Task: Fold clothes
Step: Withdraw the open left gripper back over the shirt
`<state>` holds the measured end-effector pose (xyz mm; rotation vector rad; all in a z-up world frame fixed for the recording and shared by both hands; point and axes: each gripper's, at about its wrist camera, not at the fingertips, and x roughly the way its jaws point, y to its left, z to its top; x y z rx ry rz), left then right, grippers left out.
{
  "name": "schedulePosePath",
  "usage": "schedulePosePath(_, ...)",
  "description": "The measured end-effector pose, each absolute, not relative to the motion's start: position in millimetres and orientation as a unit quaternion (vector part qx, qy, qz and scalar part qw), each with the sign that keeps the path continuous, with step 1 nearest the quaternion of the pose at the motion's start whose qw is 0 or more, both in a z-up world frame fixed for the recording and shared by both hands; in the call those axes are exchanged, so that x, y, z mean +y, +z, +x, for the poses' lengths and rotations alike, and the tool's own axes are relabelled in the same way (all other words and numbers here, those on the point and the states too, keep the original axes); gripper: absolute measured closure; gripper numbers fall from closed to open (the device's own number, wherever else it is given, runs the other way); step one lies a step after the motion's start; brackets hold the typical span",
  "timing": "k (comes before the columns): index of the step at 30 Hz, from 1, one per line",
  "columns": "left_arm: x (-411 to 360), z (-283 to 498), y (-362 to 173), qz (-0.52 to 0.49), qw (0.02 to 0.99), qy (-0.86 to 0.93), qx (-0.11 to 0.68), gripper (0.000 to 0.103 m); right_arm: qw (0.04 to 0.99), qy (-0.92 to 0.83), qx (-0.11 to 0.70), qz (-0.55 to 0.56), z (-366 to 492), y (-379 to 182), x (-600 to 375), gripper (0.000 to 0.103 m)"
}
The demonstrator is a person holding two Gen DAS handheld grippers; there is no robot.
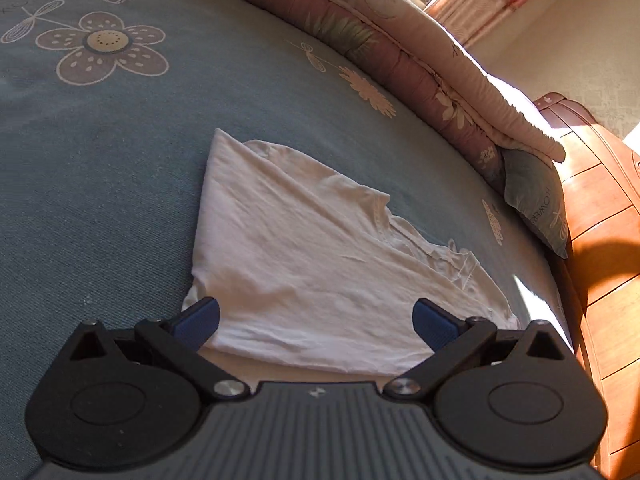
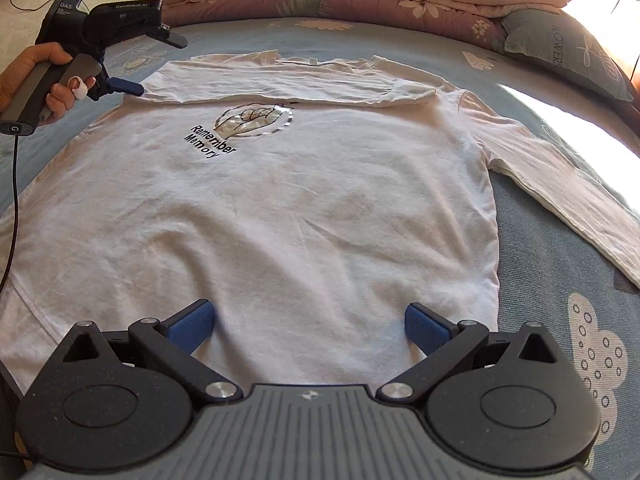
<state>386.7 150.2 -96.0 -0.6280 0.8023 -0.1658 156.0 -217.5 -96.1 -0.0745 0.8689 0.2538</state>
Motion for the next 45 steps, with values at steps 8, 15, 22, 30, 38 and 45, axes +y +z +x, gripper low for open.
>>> schedulePosePath(8,178.9,364.7,-99.7,-0.399,0.820,-0.155,0.380,0.001,0.902,0.119,0.413,-0.039,156.7,-97.8,-214.5,0.000)
schedulePosePath(15,183.8,367.6,-130.7,-0.470,0.823,-0.081,0.309,0.001,0.903,0.118,0.410,-0.041,156.7,-98.6,-213.6,0.000)
schedulePosePath(22,188.5,356.3,-122.3,-0.460,0.830,-0.032,0.313,0.007,0.903,0.120,0.411,-0.042,156.3,-97.9,-214.5,0.000)
schedulePosePath(30,175.6,381.3,-99.1,-0.413,0.855,-0.046,0.312,0.002,0.902,0.119,0.412,-0.045,156.0,-98.0,-213.4,0.000)
schedulePosePath(38,163.5,391.7,-114.3,-0.376,0.866,-0.024,0.328,0.005,0.902,0.121,0.412,-0.045,155.5,-98.3,-214.0,0.000)
schedulePosePath(45,119.6,362.5,-76.4,-0.281,0.889,-0.102,0.346,0.004,0.907,0.116,0.404,-0.033,153.2,-100.4,-215.8,0.000)
